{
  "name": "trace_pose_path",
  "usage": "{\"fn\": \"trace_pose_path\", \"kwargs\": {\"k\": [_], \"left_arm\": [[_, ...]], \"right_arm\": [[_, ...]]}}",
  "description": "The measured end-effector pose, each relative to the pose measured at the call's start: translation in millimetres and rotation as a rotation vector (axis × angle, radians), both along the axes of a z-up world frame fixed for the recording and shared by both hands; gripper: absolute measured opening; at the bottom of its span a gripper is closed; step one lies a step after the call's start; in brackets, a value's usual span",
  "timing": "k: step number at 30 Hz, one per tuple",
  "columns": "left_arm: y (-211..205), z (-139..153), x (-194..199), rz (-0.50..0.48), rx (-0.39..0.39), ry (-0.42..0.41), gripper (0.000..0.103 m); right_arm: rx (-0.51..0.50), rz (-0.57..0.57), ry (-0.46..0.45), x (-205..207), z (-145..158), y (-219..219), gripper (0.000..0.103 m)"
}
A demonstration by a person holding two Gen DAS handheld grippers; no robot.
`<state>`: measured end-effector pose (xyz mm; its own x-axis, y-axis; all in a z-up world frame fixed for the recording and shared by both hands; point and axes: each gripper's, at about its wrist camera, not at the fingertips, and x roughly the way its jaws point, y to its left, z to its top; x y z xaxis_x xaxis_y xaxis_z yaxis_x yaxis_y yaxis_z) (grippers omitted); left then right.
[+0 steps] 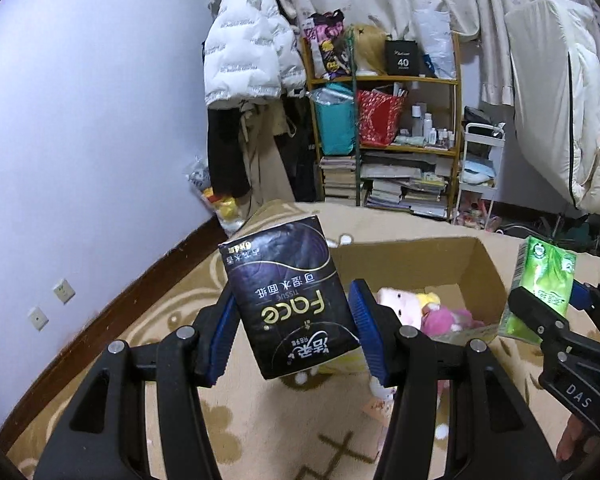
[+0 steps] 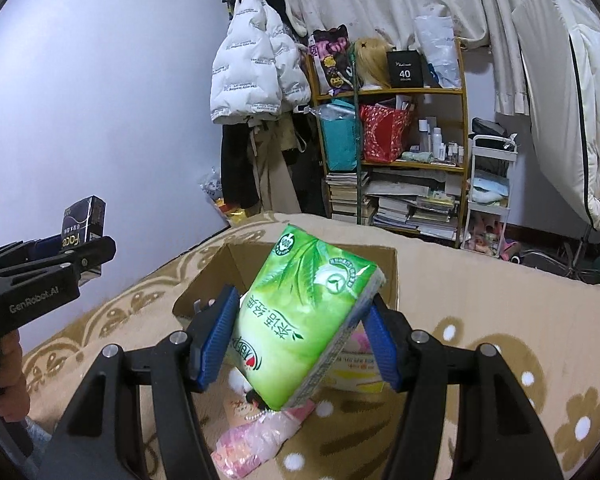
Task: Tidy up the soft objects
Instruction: 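Lift the black tissue pack over the box while the right tool carries the green pack there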
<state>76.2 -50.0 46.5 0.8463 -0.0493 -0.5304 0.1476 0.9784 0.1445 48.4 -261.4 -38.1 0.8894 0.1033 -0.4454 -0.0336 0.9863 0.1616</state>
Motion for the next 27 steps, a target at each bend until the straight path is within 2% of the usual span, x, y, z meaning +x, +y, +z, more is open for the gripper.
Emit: {"fn": "trace_pose_path", "kwargs": {"k": [13,27], "left_arm": [[-15,0,31,-0.038,-0.006,-0.061,0.053],[-23,-27,67,-0.058,-0.047,-0.018,0.054]], "right_arm": [[-0.05,0.005,-0.023,32,2,-9,0.065],[-0.041,0.007,0.022,64,-22,-20,0.065]]}}
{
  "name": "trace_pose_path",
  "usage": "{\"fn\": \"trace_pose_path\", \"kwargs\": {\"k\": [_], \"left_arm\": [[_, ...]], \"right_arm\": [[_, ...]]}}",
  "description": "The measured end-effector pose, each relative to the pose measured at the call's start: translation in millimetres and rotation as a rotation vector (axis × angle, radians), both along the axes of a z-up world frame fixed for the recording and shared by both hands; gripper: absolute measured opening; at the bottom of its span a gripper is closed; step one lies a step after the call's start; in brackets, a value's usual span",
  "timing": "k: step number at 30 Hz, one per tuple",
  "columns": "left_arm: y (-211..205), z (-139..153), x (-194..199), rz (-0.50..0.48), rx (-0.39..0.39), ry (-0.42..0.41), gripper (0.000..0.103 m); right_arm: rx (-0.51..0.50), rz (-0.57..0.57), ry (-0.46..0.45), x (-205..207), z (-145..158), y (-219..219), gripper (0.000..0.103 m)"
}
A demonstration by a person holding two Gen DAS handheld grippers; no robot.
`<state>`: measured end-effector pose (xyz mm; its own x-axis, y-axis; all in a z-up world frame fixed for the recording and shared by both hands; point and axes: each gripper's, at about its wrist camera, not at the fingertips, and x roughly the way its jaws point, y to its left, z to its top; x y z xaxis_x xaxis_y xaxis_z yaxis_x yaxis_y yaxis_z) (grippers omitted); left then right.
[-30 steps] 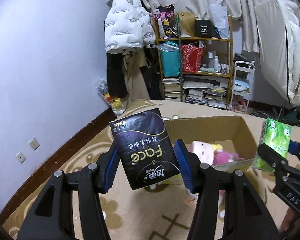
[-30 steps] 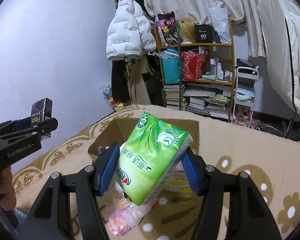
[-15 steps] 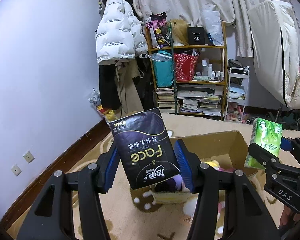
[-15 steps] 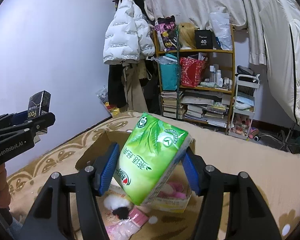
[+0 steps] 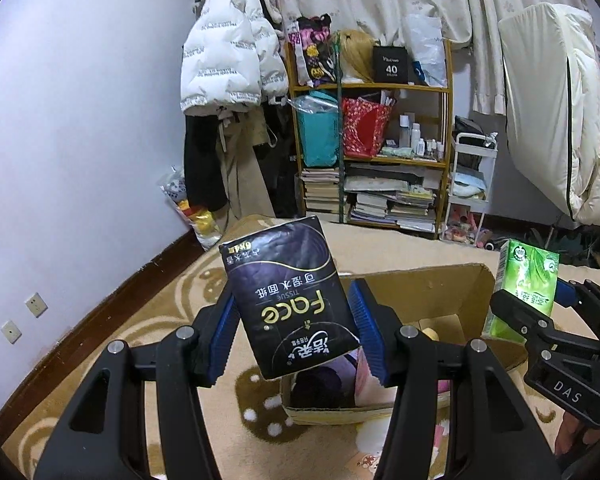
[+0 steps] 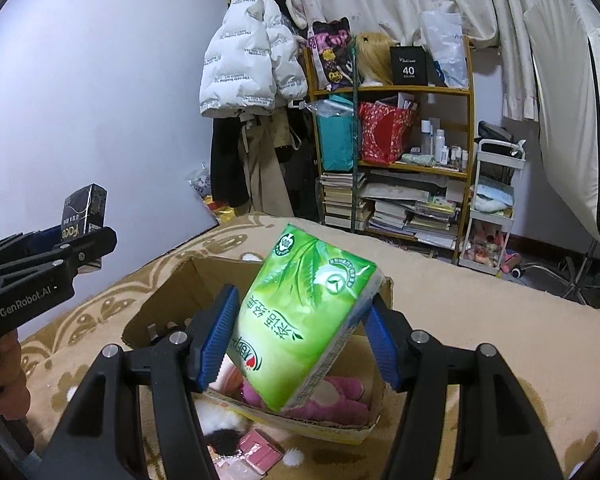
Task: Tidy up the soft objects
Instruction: 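Lift the black tissue pack over the box while the right tool carries the green pack there, then open the left tool to drop the black pack while the right tool releases the green pack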
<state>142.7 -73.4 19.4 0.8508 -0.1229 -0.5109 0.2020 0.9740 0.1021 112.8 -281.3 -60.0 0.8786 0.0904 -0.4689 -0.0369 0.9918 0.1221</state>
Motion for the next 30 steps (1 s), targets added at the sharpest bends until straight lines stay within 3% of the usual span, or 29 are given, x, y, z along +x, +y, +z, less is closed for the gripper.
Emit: {"fn": "trace_pose_path", "kwargs": {"k": [19,30], "left_arm": [[-6,-45,35,0.005,-0.005,0.108,0.054],[-6,-48,31,-0.015,-0.005,0.099,0.054]], "right_arm": [[0.074,-0.02,0.08,19,-33,-20,0.066],[0.068,0.019,0.08,17,-33,-14,0.067]]}}
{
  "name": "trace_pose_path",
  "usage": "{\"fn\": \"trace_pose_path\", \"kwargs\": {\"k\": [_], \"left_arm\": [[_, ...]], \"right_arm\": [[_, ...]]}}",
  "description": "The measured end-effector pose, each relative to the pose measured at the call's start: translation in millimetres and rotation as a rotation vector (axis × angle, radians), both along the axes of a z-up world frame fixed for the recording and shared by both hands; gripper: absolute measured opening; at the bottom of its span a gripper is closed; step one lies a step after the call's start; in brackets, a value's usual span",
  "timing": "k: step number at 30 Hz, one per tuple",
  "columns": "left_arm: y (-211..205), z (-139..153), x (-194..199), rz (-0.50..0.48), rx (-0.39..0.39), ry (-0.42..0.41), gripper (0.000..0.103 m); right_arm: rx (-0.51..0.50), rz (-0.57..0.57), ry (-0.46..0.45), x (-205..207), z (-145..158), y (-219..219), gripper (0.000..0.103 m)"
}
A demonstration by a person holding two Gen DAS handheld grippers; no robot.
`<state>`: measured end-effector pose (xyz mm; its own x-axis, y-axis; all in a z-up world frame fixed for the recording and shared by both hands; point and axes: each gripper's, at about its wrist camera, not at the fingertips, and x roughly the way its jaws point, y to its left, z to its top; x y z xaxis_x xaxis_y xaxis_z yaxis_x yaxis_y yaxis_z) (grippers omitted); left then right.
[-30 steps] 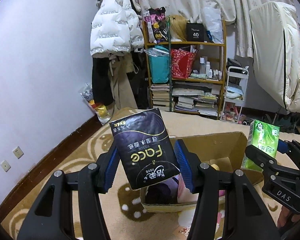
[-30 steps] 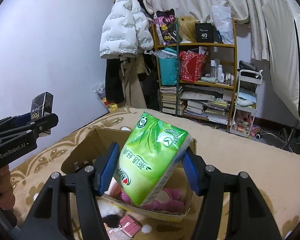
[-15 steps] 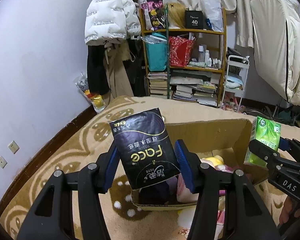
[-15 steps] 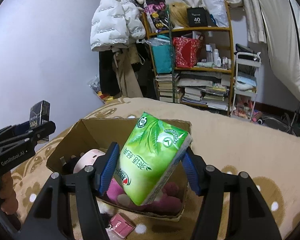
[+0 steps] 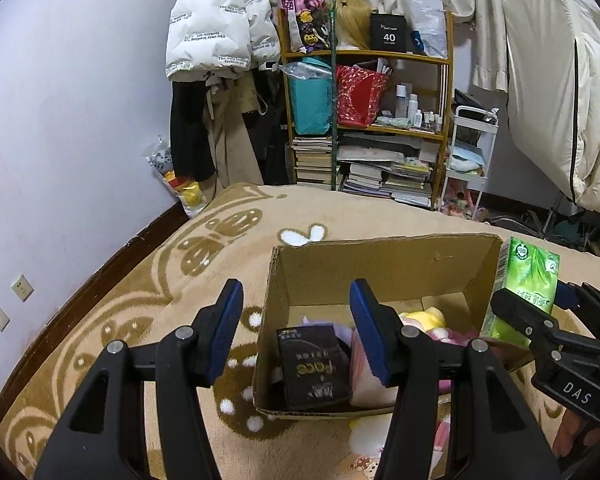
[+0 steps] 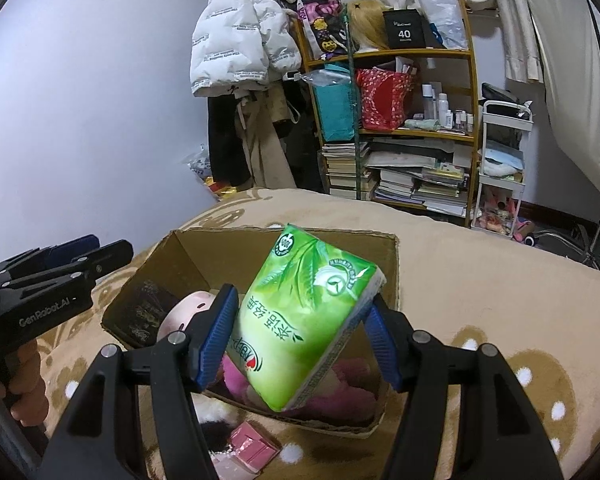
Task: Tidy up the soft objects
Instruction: 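Open the left tool to drop the black pack while the right tool releases the green pack, then move both tools back toward the white fluffy plush and pink wrapped item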
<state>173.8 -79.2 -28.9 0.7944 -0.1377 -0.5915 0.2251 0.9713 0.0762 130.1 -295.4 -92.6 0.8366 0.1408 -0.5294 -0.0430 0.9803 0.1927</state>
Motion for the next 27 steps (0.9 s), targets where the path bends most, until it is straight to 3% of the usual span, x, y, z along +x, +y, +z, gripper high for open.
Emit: {"fn": "trace_pose_path", "kwargs": {"k": [12,14,17,22,27], "left_arm": [[6,-2,-5,0.004,0.034,0.038,0.06],[9,0,-8,0.009,0.032,0.038,0.069],[12,3,-12,0.016,0.042,0.043,0.073],[19,12,-24,0.038,0.048,0.031,0.085],[24,19,-41,0.039,0.073,0.018,0.093]], "right_arm": [[-0.024,0.019,0.011,-1,-3,7,0.069],[-0.023,0.019,0.002,-3,0,8,0.077],[-0.023,0.005,-0.014,-9,5,7,0.091],[-0.02,-0.017,-0.003,-22,14,7,0.102],[-0.013,-0.03,-0.002,-41,22,9,0.103]]}}
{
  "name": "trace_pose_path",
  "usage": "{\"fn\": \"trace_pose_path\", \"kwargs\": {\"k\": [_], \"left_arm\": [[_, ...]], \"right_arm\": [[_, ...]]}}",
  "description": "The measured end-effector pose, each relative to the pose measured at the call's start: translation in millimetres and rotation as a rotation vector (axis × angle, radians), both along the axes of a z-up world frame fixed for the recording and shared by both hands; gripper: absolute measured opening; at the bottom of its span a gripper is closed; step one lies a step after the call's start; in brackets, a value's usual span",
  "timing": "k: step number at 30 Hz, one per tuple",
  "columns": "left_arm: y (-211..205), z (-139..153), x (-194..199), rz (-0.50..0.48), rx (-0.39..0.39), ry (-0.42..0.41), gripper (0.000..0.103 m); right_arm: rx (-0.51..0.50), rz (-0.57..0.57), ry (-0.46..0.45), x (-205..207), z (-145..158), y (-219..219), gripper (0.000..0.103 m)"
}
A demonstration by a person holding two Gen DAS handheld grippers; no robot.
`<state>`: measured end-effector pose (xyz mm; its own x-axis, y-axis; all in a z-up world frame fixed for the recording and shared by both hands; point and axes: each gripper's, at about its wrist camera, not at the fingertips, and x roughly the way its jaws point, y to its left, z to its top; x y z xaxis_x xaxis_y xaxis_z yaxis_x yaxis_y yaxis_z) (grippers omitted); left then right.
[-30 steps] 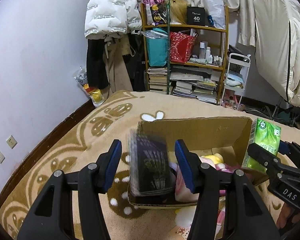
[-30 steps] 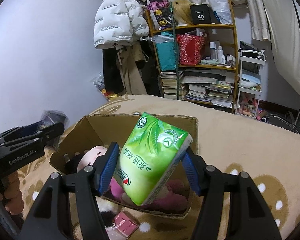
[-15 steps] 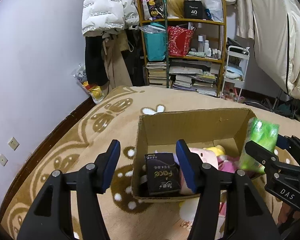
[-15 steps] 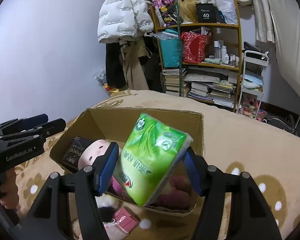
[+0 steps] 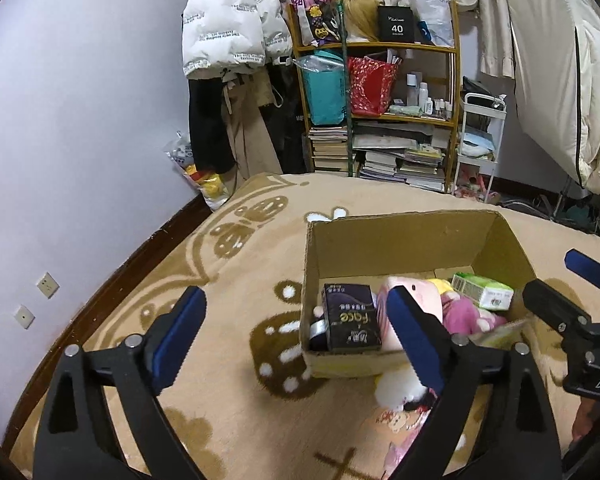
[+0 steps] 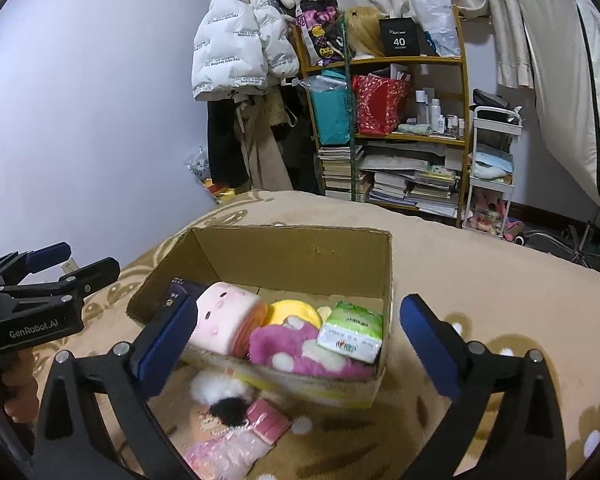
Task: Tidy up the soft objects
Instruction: 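Move both tools back toward the white fluffy plush and pink wrapped item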
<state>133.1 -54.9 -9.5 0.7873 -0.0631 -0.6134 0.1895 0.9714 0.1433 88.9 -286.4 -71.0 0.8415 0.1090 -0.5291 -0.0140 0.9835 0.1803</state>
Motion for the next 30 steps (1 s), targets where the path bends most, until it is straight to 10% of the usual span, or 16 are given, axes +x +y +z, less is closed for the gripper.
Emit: {"fn": "trace_pose_path", "kwargs": {"k": [30], "left_arm": [[28,-15,-37,-0.004,-0.058,0.18,0.097]], "right_arm": [[0.008,0.002,0.141,-46,-36,27,0.103]]}}
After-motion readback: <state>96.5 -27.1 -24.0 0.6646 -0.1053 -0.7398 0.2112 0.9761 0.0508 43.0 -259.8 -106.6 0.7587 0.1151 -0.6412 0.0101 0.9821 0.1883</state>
